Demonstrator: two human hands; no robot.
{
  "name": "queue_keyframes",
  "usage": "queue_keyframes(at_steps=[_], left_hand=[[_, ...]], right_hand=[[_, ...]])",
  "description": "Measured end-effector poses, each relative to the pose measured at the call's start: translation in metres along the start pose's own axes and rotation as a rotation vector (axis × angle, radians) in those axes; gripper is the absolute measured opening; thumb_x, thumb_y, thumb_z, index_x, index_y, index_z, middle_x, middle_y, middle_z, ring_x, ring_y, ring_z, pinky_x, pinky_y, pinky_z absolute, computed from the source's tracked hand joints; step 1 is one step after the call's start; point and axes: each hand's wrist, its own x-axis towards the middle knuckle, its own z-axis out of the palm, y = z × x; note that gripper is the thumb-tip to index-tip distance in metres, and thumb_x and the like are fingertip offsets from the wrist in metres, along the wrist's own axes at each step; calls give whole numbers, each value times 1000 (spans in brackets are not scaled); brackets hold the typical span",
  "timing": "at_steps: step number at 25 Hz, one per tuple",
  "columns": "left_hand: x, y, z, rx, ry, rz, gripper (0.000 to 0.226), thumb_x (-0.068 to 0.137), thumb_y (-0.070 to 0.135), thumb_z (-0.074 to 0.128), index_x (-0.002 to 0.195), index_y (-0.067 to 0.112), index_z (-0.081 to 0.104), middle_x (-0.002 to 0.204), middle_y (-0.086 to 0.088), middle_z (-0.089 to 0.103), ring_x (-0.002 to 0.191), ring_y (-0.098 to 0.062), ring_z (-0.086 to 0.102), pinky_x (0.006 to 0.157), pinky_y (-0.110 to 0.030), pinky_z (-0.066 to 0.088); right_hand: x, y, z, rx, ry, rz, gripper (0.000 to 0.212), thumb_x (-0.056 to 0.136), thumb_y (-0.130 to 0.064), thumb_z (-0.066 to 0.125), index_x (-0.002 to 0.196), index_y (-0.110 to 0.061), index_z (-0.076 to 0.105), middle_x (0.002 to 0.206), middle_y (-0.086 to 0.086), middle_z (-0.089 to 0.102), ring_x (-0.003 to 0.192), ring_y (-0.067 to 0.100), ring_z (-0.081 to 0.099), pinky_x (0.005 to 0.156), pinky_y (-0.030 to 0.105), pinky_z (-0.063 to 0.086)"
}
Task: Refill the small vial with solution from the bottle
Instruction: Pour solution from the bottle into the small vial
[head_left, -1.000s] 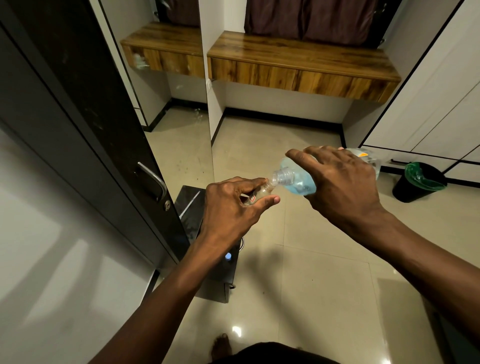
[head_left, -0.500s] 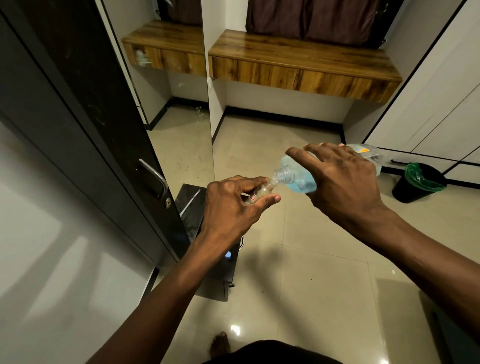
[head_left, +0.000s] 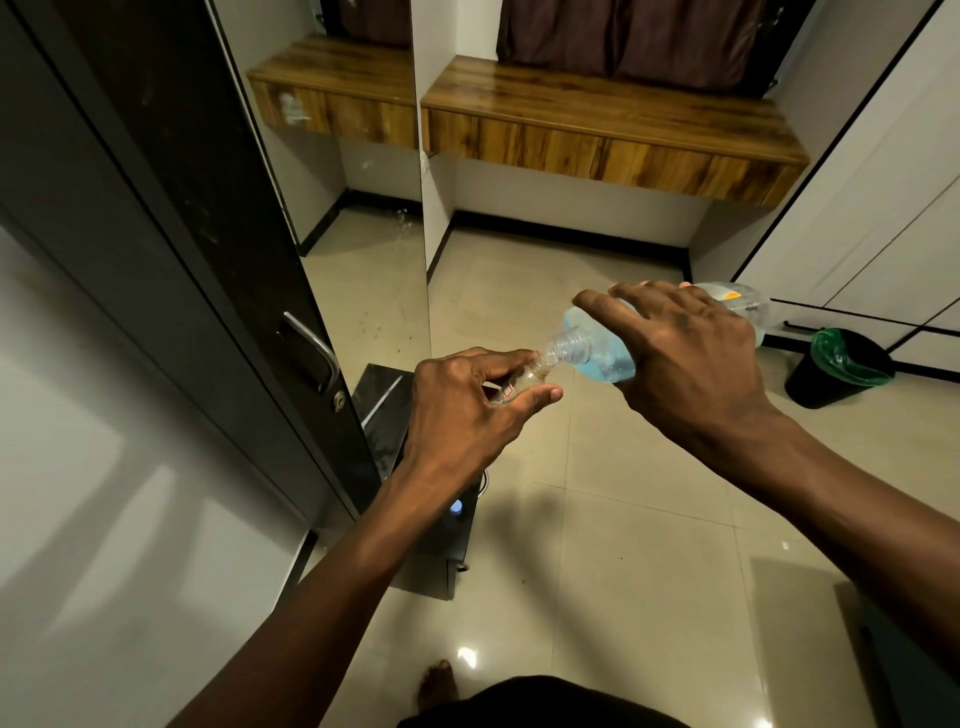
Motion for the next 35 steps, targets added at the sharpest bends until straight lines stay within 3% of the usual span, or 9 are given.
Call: queue_keyframes(at_steps=[35], left_hand=[[-4, -1, -4, 16, 7, 4, 40, 73, 41, 88, 108, 22, 80, 97, 6, 80, 83, -3, 74, 74, -34, 63]], right_hand=[[3, -3, -1, 6, -11, -37, 73, 73, -11, 82, 139, -26, 55, 129, 13, 67, 113, 39, 65, 95, 49, 50]])
